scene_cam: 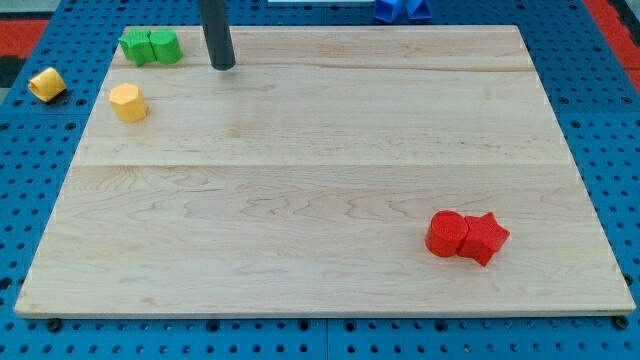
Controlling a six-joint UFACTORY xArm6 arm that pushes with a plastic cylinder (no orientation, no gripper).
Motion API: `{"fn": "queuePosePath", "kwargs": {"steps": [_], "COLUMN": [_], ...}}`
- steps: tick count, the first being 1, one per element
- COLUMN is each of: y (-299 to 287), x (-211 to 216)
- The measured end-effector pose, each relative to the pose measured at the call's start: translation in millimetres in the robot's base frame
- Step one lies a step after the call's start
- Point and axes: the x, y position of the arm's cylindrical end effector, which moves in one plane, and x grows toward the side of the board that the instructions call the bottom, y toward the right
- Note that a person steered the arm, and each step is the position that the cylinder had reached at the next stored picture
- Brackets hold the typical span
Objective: Move the yellow hexagon towards the left center
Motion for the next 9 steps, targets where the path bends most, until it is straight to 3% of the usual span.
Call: {"fn": "queuePosePath", "kwargs": {"steps": [1, 5, 7, 9], "y": [0, -126, -126, -98], "x": [31, 28, 69, 74]}}
